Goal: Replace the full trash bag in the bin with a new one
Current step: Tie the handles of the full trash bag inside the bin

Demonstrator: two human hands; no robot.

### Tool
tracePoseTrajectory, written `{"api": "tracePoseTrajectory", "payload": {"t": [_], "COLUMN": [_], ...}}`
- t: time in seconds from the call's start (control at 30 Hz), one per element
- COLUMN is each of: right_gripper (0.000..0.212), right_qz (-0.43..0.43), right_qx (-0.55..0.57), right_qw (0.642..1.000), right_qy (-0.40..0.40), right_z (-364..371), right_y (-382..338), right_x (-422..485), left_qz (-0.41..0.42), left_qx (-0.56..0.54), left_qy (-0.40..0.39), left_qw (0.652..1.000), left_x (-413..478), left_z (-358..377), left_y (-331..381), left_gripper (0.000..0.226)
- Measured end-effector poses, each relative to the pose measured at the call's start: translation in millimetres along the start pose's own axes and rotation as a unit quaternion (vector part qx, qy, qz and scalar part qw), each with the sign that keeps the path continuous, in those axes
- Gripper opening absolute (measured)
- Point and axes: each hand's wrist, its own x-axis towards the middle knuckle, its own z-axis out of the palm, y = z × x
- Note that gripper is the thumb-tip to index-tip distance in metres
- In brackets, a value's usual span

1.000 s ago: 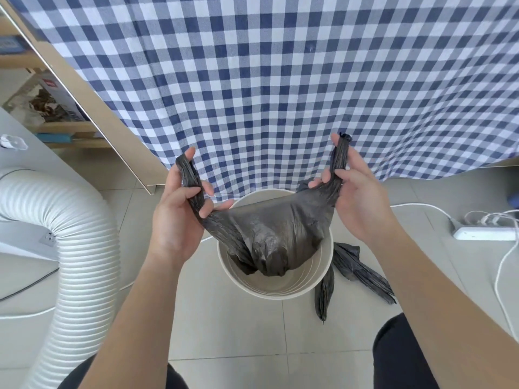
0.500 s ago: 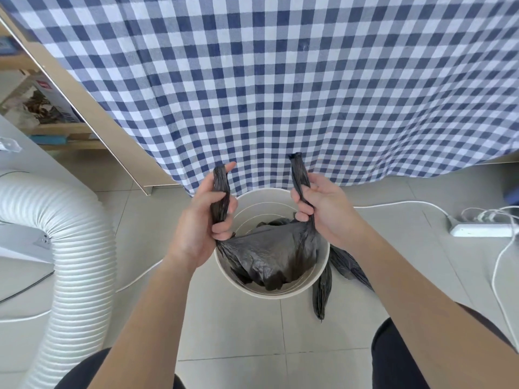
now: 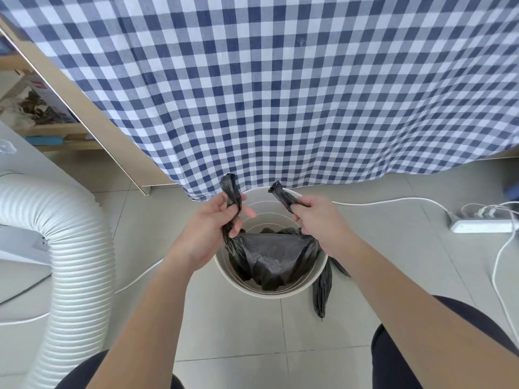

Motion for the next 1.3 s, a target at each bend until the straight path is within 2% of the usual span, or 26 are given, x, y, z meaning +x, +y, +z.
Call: {"api": "tracePoseTrajectory", "payload": {"t": [0.13,0.23,0.33,0.4,0.47,0.53,0.63,0.7,0.73,0.83,0.9,0.97,1.03,1.1,1.17,1.23,1.3], "right_gripper": [0.029,0.025,0.021,0.028,0.026,0.034,0.054,0.045,0.04,0.036,0.038,0.049,0.058,0.054,0.038,0.032,0.029], "right_qz": [-0.017,-0.015,0.019,0.028,0.02,-0.001,-0.027,-0.004,0.01,0.032,0.041,0.042,0.033,0.021,0.003,-0.023,-0.073], "right_qx": [-0.049,-0.084,0.008,0.047,0.063,0.057,0.017,0.05,0.079,0.172,0.242,0.276,0.294,0.298,0.301,0.272,0.146], "right_qw": [0.999,0.996,0.992,0.986,0.981,0.984,0.998,0.998,0.996,0.982,0.965,0.951,0.937,0.93,0.925,0.927,0.956], "right_qy": [-0.001,-0.036,-0.123,-0.157,-0.182,-0.166,-0.052,-0.044,-0.051,-0.068,-0.095,-0.136,-0.187,-0.212,-0.233,-0.257,-0.245], "right_z": [10.5,17.5,22.3,21.9,19.4,19.4,24.0,24.3,23.4,17.1,13.2,9.0,6.4,6.6,6.1,2.5,-0.1], "right_y": [2.9,-1.8,-7.6,-9.4,-9.8,-6.7,4.4,5.1,4.6,-0.6,-4.4,-7.8,-10.2,-11.6,-12.9,-15.4,-14.2], "right_x": [1.1,-5.8,-9.7,-9.3,-10.2,-10.9,-5.5,-6.6,-6.5,-5.6,-7.1,-8.6,-8.2,-8.1,-10.2,-14.3,-14.9], "left_qz": [0.029,0.021,0.027,0.034,0.04,0.045,0.023,0.016,0.013,-0.003,-0.012,-0.013,-0.023,-0.047,-0.061,-0.057,-0.053], "left_qx": [0.084,0.103,0.136,0.147,0.178,0.233,0.267,0.242,0.238,0.243,0.26,0.213,0.076,-0.035,-0.055,-0.042,-0.032], "left_qy": [-0.009,0.02,0.045,0.04,0.026,0.008,-0.004,0.012,0.013,-0.01,-0.009,0.007,0.017,0.025,0.034,0.044,0.07], "left_qw": [0.996,0.994,0.989,0.988,0.983,0.971,0.963,0.97,0.971,0.97,0.966,0.977,0.997,0.998,0.996,0.996,0.996], "left_x": [1.1,4.6,9.7,9.3,8.5,8.3,9.2,9.0,9.8,12.0,11.0,9.3,11.3,11.1,10.2,10.6,12.2], "left_z": [12.7,29.6,38.2,40.4,42.3,41.7,38.8,35.2,31.5,17.5,11.6,9.2,7.6,6.3,5.0,4.3,4.1], "left_y": [-3.6,-14.9,-26.3,-28.7,-29.8,-31.2,-35.3,-35.3,-34.9,-31.5,-28.9,-26.4,-27.6,-29.7,-32.8,-33.4,-33.8], "left_gripper": [0.043,0.058,0.067,0.07,0.073,0.079,0.086,0.081,0.069,0.012,0.034,0.047,0.046,0.038,0.032,0.03,0.029]}}
